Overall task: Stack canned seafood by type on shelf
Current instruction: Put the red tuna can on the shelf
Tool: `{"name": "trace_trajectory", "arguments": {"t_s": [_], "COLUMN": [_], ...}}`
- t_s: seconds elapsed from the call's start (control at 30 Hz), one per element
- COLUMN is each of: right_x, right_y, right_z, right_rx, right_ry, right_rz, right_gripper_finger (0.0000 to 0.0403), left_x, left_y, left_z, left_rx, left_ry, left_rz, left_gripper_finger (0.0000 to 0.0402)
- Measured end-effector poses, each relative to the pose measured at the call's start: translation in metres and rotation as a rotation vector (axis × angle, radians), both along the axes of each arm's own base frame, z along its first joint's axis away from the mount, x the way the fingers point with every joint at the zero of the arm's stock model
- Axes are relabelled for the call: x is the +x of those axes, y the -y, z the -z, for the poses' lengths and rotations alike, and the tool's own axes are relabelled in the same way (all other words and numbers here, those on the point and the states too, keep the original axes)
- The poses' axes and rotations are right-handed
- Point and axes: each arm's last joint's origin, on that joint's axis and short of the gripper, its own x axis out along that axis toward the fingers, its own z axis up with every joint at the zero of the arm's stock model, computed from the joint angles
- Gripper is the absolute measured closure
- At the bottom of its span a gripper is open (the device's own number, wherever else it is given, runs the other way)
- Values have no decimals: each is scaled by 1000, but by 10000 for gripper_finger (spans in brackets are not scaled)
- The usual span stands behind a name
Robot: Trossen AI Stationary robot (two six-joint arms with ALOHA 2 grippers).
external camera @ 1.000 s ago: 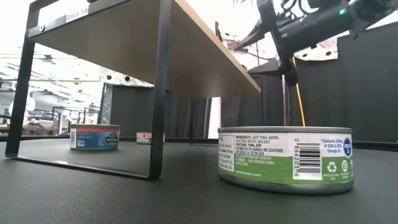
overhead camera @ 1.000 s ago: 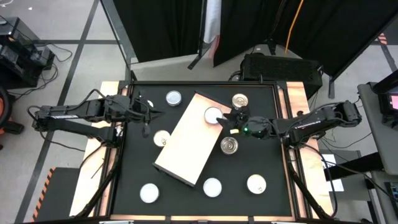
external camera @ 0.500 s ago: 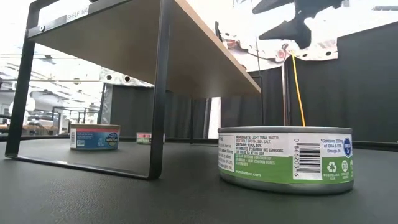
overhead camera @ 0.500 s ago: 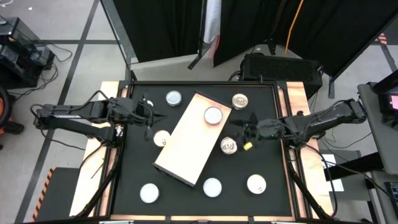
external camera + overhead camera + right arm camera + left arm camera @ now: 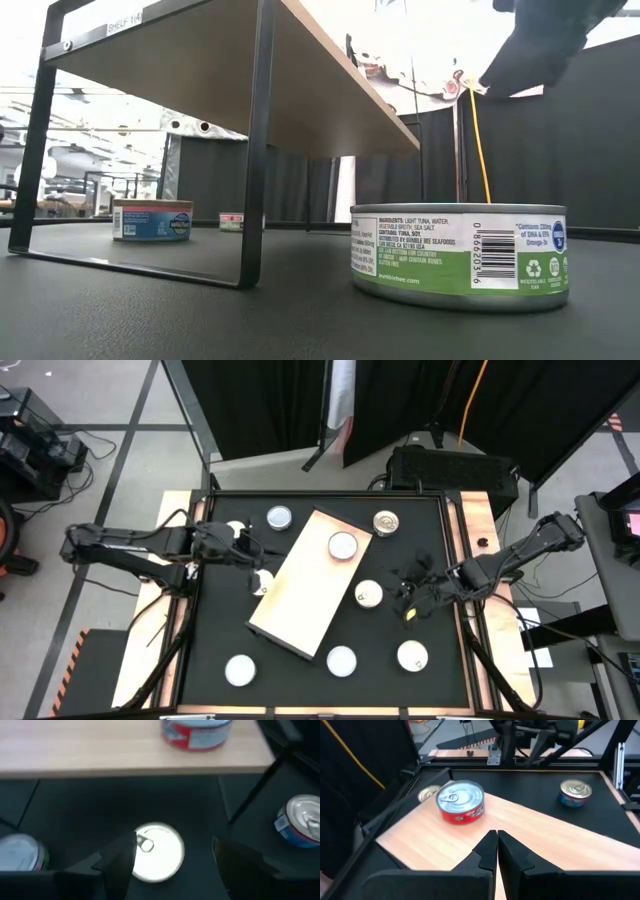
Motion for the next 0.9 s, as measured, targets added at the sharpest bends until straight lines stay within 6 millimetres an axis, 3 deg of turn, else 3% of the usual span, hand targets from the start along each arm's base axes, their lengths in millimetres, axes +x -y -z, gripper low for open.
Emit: {"name": "trace_trajectory", "arguments": {"t_s": [0.13, 0.37, 0.73, 0.9], "right_x": [0, 1, 5, 5], "right_y": [-4, -5, -6, -7], "right_z": [0, -1, -5, -4], "right_rx": [-5, -80, -176, -138], "right_ry": [-10, -26, -17, -7], "right_rz": [-60, -139, -242, -211], "right_gripper_finger": [168, 184, 193, 193], "left_x": [-8, -13, -13, -14], "left_y": [5, 7, 7, 4], "left_z": [-6, -10, -7, -6], "left_rx": [-17, 99, -36, -94], "left_ry": [27, 40, 26, 25], "left_rz": [13, 110, 27, -85], "left_gripper_finger": [384, 384, 384, 384]}}
